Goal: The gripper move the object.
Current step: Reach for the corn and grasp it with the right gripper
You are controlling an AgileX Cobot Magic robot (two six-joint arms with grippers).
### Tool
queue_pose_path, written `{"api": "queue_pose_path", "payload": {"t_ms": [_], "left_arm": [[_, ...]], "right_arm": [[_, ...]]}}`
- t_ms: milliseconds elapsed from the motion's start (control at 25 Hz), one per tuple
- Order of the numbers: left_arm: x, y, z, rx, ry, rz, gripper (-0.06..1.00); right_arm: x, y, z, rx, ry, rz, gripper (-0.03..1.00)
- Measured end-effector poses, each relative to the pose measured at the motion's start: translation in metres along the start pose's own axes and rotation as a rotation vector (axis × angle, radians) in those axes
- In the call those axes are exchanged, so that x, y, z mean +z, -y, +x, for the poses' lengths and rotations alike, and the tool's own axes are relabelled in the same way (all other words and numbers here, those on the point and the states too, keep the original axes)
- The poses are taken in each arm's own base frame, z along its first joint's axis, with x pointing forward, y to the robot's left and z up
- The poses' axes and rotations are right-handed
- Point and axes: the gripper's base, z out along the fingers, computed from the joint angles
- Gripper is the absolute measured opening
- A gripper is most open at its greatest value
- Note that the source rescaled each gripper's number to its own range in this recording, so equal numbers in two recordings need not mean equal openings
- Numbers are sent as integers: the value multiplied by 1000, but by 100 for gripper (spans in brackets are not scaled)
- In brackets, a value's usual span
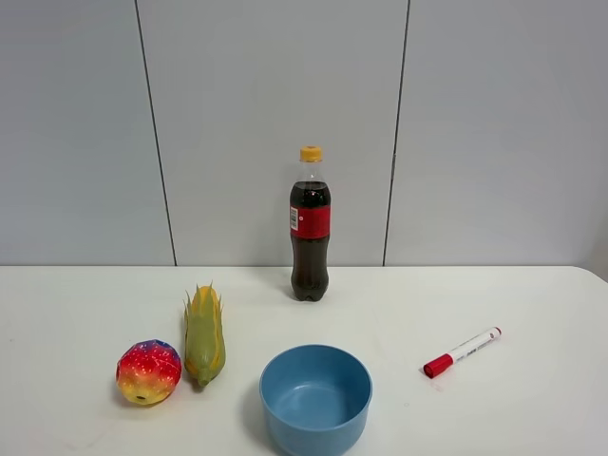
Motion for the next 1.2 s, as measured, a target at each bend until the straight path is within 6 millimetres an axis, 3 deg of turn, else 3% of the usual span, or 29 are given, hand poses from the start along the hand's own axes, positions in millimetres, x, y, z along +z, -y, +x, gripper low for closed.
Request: {"api": "queue_pose_path", "payload": {"t_ms": [120,320,600,760,920,1200], "left_arm": [[0,0,0,0,0,0,100],[0,0,0,0,0,0,100],[0,0,0,0,0,0,100],[0,0,0,0,0,0,100],[0,0,0,0,0,0,100],[0,0,0,0,0,0,100]], "right_arm": [[5,-2,-20,-2,-44,-9,99],[23,0,-30,-24,-147,-33,99],[47,-21,-53,-118,-108,-358,98],[66,-20,-65,-220,-133,-416,88],[73,-21,-89,-286,-140,-442,75],[75,-51,-132,-393,-136,-550,71]]}}
